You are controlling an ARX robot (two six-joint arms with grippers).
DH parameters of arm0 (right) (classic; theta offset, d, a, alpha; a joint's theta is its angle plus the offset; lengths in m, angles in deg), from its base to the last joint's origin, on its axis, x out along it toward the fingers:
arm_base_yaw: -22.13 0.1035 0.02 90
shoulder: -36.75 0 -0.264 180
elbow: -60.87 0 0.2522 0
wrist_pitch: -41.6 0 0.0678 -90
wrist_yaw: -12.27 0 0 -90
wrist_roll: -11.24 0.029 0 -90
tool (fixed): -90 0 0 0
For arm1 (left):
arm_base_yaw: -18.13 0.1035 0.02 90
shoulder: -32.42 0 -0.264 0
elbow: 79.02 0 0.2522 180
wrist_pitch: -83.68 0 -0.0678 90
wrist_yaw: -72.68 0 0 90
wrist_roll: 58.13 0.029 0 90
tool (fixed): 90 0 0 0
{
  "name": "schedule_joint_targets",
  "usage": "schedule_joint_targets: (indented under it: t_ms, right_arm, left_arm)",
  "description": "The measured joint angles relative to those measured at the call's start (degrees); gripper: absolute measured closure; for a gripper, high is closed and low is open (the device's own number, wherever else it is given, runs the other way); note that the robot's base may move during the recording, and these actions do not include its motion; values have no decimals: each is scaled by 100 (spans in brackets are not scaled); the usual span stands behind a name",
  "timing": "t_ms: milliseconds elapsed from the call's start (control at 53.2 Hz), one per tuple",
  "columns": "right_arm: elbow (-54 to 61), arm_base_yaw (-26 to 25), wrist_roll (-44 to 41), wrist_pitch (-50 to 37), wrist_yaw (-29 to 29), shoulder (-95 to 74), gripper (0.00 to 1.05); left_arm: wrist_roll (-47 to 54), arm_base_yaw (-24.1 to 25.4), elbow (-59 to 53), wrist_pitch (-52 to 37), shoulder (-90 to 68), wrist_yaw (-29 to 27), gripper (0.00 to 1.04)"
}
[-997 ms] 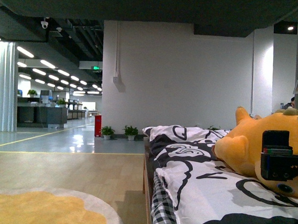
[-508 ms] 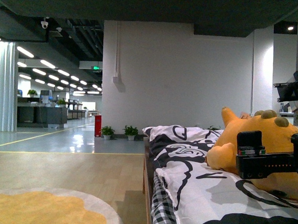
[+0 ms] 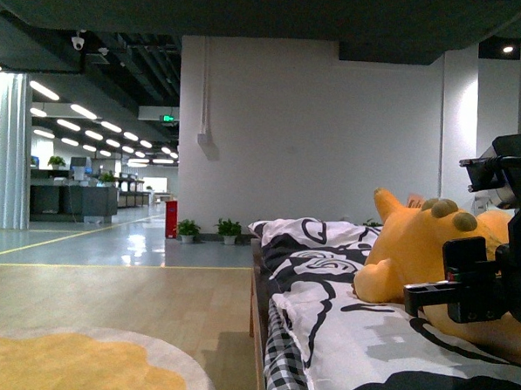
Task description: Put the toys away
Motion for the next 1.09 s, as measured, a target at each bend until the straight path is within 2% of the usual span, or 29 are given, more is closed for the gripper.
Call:
schedule_joint_targets:
  t_ms: [56, 113, 207, 376, 677, 809, 940, 1091]
  right_arm:
    - [-11, -98, 223, 262, -337, 127, 83]
    - [-44, -205, 472, 538, -660, 286, 91]
    - [-142, -431, 929, 1045, -1283, 616, 98]
    - [-319, -1191, 2006, 2039, -2800, 1602, 98]
    - [2, -2750, 3534, 2221, -4675, 2964, 98]
    - [463, -3136, 3880, 2192, -5198, 3438, 98]
    - [798, -3112, 3827, 2684, -5287, 3862, 98]
    - [826, -3102, 3783, 2712, -5285, 3888, 98]
  left_arm:
    - [0, 0, 0, 0, 0, 0, 6]
    - [0, 0, 0, 0, 0, 0, 6]
    - [0, -2, 0, 0, 0, 0, 6]
    - [0, -2, 0, 0, 0, 0, 6]
    - [0, 0, 0, 0, 0, 0, 6]
    - [0, 0, 0, -2, 0, 0, 6]
    - [0, -2, 0, 0, 0, 0, 6]
    - [0, -2, 0, 0, 0, 0, 6]
